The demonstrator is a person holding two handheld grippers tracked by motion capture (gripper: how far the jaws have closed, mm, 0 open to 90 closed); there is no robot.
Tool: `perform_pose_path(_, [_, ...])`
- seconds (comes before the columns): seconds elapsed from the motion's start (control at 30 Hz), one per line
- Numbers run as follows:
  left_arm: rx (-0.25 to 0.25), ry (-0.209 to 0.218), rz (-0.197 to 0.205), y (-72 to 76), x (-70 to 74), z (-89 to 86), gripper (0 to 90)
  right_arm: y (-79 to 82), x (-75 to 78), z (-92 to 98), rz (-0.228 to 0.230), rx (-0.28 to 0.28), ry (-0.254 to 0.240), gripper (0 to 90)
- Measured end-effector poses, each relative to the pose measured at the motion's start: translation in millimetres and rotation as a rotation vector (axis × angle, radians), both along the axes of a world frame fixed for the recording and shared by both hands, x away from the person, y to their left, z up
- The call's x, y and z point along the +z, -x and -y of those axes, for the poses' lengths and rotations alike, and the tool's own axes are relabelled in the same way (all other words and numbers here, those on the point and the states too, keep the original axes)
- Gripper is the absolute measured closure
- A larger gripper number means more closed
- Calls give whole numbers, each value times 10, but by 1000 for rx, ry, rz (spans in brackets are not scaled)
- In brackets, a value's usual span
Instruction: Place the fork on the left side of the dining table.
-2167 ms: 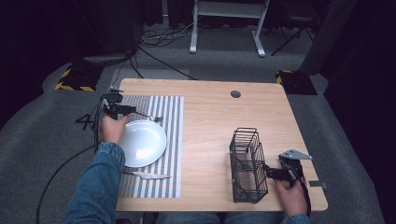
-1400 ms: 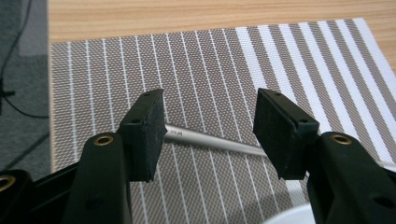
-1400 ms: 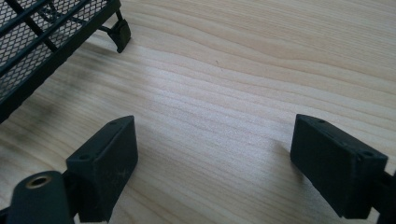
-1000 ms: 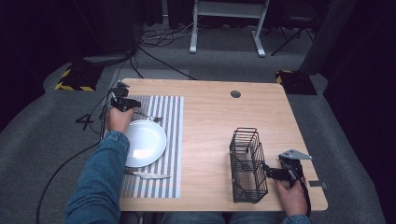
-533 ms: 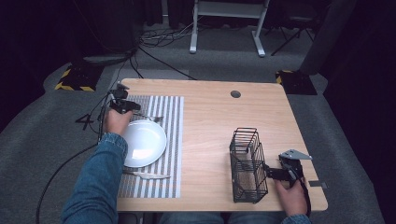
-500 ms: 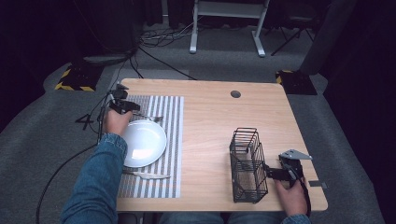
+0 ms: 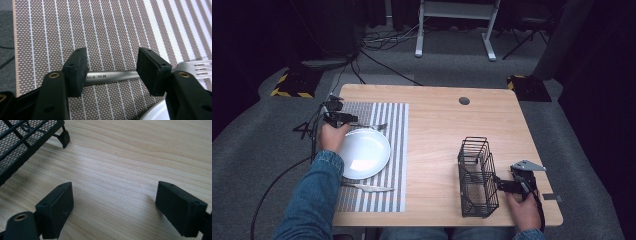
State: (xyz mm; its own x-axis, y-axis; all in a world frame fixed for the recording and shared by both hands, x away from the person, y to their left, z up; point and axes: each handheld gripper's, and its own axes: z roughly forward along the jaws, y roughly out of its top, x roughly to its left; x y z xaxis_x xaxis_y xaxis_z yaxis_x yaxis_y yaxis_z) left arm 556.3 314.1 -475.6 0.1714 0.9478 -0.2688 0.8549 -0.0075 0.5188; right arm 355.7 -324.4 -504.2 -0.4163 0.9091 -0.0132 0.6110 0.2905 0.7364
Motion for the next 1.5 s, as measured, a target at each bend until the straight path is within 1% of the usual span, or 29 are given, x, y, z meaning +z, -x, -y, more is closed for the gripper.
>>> perform_pose_path(0.07, [4, -7, 5, 19, 9, -7, 433, 0, 1, -2, -2, -1, -2, 150])
perform_pose_path(0.1, [5, -5, 12, 34, 25, -20, 433, 0, 1, -3, -2, -1, -2, 150])
perform_pose_path(0.13, [7, 4, 20, 50, 48, -34, 429, 0, 0, -3, -2, -1, -2, 150])
perform_pose_path(0.17, [10, 14, 33, 65, 68, -43, 423, 0, 1, -3, -2, -1, -2, 150])
perform_pose_path(0.23, [17, 26, 72, 130, 149, -53, 420, -1, 1, -3, -2, -1, -2, 150])
perform_pose_path(0.3, [12, 19, 104, 200, 239, -55, 420, -1, 1, -3, -2, -1, -3, 150])
perform_pose_path(0.4, [-4, 22, 143, 314, 374, -45, 419, -1, 1, -3, -2, -1, -3, 150])
perform_pose_path(0.5, [-22, 19, 171, 448, 524, -1, 415, -4, 1, -5, -2, 0, -4, 150])
perform_pose_path(0.63, [-52, -7, 206, 643, 745, 97, 402, -8, 2, -6, -4, 7, -6, 150])
perform_pose_path(0.67, [-64, -17, 226, 708, 809, 129, 401, -9, 2, -5, -4, 10, -5, 150])
perform_pose_path(0.7, [-71, -20, 232, 750, 847, 151, 400, -11, 2, -5, -4, 12, -5, 150])
perform_pose_path(0.77, [-85, -33, 258, 854, 932, 203, 398, -12, 2, -5, -4, 14, -5, 150])
perform_pose_path(0.8, [-90, -27, 275, 910, 964, 225, 398, -14, 2, -4, -3, 17, -4, 150])
perform_pose_path(0.83, [-94, -18, 281, 974, 1000, 249, 398, -15, 2, -4, -4, 19, -4, 150])
perform_pose_path(0.9, [-104, -17, 294, 1065, 1038, 284, 396, -17, 2, -1, -4, 23, -5, 150])
perform_pose_path(0.97, [-115, -19, 310, 1189, 1083, 329, 396, -19, 2, 1, -5, 27, -6, 148])
perform_pose_path(1.0, [-118, -19, 310, 1229, 1101, 346, 395, -23, 2, 3, -5, 33, -6, 147])
perform_pose_path(1.1, [-132, -48, 331, 1403, 1195, 426, 391, -38, 2, 18, -6, 60, -7, 147])
perform_pose_path(1.2, [-148, -56, 362, 1591, 1286, 504, 390, -58, 1, 33, -6, 84, -6, 144])
perform_pose_path(1.23, [-152, -53, 371, 1646, 1302, 518, 390, -61, 2, 33, -6, 86, -5, 144])
perform_pose_path(1.4, [-156, -7, 396, 1885, 1316, 588, 386, -61, 1, 33, -5, 88, -3, 144])
perform_pose_path(1.43, [-161, -6, 398, 1929, 1309, 610, 385, -61, 1, 33, -5, 89, -3, 145])
perform_pose_path(1.5, [-174, -22, 402, 2017, 1293, 661, 384, -61, 1, 33, -5, 89, -3, 145])
